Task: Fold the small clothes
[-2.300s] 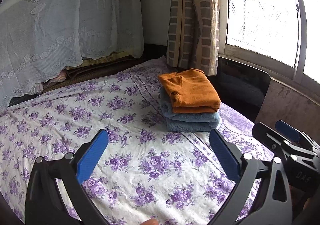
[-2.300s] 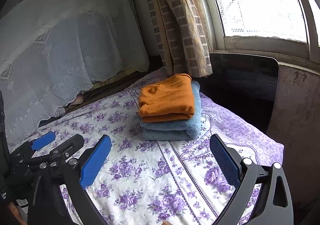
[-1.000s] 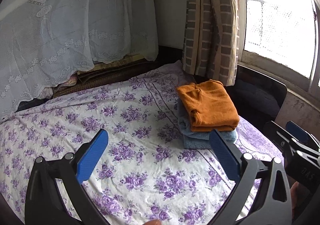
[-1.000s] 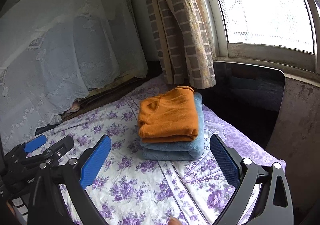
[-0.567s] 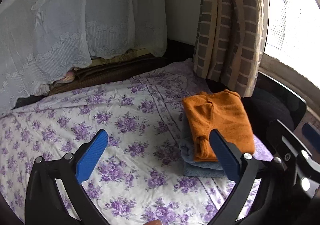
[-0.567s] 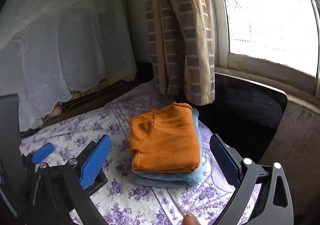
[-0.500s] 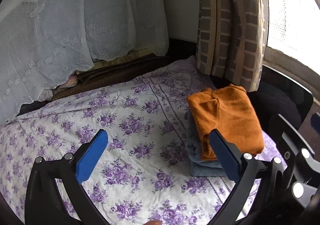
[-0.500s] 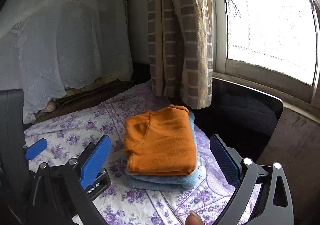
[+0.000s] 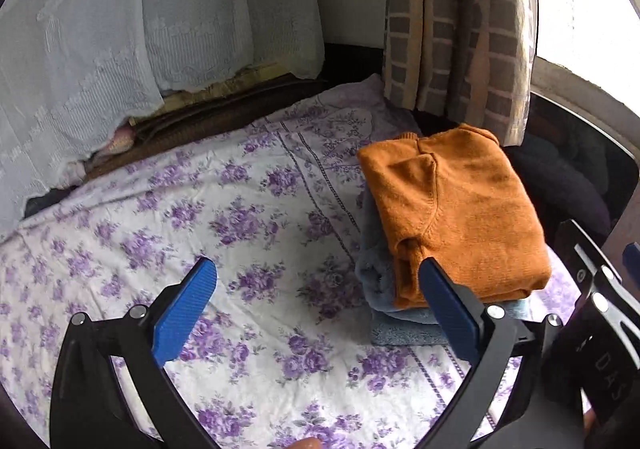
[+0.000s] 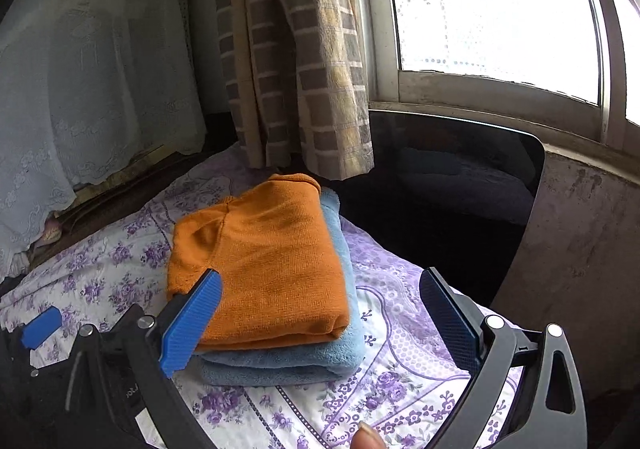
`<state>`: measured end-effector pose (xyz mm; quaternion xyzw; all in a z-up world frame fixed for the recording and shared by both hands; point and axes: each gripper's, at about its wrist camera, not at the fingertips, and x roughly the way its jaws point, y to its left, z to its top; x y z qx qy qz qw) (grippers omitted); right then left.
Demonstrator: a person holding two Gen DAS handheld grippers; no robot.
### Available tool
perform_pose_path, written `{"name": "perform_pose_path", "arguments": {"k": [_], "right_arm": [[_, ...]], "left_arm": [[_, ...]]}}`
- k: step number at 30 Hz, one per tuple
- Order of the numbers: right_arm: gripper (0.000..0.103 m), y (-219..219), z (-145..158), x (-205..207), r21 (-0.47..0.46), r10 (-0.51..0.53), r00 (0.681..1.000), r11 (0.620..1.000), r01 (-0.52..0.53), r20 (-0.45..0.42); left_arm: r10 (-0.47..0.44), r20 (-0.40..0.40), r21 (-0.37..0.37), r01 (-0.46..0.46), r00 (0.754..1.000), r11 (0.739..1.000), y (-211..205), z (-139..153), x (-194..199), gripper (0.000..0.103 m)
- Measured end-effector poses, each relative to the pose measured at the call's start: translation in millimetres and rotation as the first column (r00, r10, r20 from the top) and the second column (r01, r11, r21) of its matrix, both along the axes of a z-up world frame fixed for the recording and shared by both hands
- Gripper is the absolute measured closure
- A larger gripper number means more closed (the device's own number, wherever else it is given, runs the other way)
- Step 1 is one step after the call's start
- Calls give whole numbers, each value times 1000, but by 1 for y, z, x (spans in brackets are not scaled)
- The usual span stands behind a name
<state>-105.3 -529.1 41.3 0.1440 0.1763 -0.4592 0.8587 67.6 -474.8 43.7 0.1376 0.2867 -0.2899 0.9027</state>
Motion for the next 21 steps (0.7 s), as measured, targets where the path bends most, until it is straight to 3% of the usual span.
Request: {"name": "perform_pose_path", "arguments": {"k": [7,21], "right_arm": [[4,-5,3,-16,-9,-63,997,998,64,54],[4,-4,-17,-8,11,-25,1000,1000,25,19]], "left_arm": [[3,-28,-27,-4,1000,1000,4,-1,8,5],[20,-40,-22,-21,999,1000,4,-3,13,5]]}}
